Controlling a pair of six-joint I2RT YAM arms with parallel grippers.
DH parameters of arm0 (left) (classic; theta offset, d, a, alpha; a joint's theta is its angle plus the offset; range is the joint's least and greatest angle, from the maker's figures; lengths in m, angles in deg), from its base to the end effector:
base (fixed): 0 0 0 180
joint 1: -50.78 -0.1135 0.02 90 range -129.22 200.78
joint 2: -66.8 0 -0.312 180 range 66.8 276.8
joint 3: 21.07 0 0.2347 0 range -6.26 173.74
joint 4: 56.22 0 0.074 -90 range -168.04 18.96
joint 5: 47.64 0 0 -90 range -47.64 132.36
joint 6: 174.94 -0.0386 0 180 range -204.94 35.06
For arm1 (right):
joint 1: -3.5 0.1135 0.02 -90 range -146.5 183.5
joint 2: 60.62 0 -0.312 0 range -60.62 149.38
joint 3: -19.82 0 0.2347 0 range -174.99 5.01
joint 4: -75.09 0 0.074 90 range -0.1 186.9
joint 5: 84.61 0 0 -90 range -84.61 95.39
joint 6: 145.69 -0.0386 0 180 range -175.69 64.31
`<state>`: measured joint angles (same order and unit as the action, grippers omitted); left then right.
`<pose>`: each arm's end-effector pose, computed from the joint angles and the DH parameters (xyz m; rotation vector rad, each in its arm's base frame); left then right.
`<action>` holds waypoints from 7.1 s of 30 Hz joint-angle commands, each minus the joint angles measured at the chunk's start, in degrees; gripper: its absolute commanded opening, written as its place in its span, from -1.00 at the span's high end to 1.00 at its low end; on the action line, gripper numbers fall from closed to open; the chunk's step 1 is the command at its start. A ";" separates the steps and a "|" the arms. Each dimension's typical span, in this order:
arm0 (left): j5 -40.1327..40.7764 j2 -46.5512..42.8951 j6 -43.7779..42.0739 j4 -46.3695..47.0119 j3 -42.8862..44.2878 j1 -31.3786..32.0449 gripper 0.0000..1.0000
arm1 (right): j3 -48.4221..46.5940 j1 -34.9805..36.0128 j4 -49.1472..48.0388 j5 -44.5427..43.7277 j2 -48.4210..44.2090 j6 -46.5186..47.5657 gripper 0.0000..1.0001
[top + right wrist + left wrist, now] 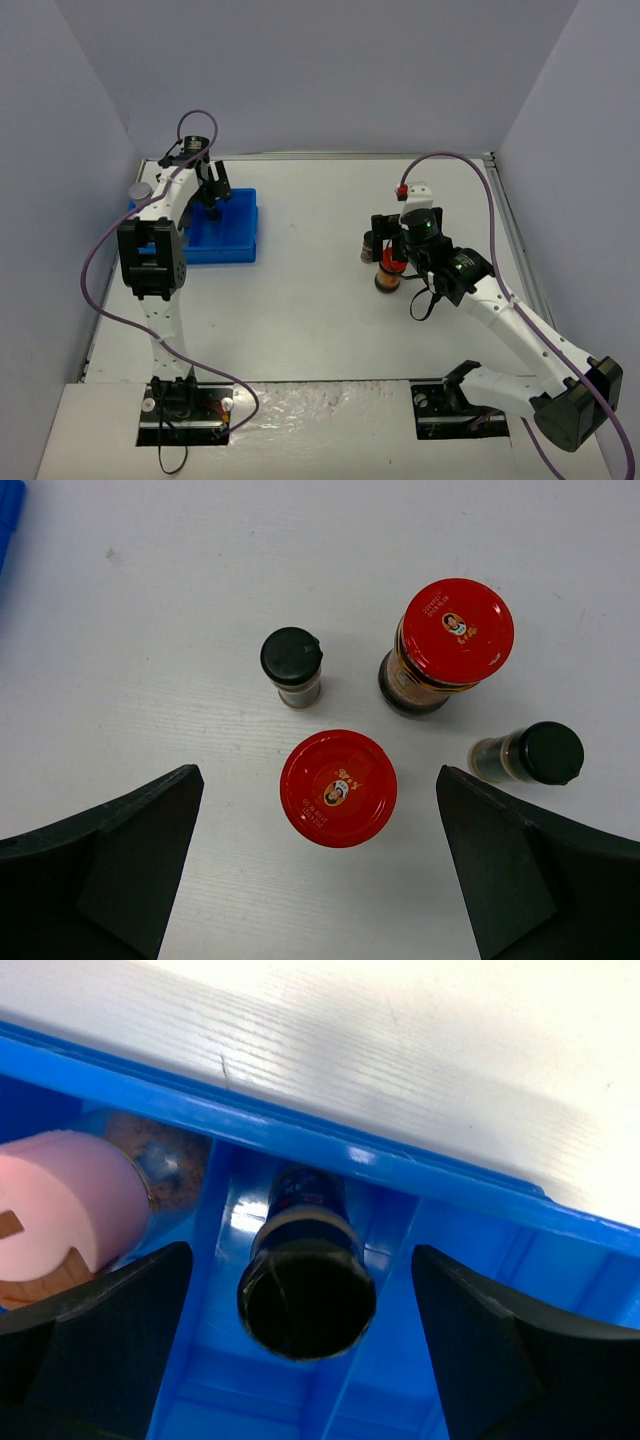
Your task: Organize the condiment bottles
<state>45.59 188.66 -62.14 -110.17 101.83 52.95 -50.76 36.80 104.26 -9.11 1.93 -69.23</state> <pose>0.4870 -0.0163 0.2930 -0.4701 2.4510 -0.1123 0.1829 0.1086 0.3830 -0.1655 1.9321 0.3008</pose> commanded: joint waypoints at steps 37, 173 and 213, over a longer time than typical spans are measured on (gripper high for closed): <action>-18.35 -9.37 -12.40 29.97 -8.26 42.89 -0.63 | 1.31 -0.35 3.81 -1.79 -18.17 -4.97 -1.00; -3.76 -28.48 -2.31 29.50 -35.57 -1.11 -0.71 | -0.48 -0.34 1.29 -8.52 -14.57 -4.43 -1.00; -12.43 -66.79 -5.67 5.08 -45.02 11.01 -0.94 | 4.51 -29.61 -2.40 3.16 15.08 -12.87 -0.76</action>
<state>33.17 123.37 -66.55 -105.68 55.29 63.60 -46.81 7.27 107.89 -7.35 15.67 -81.78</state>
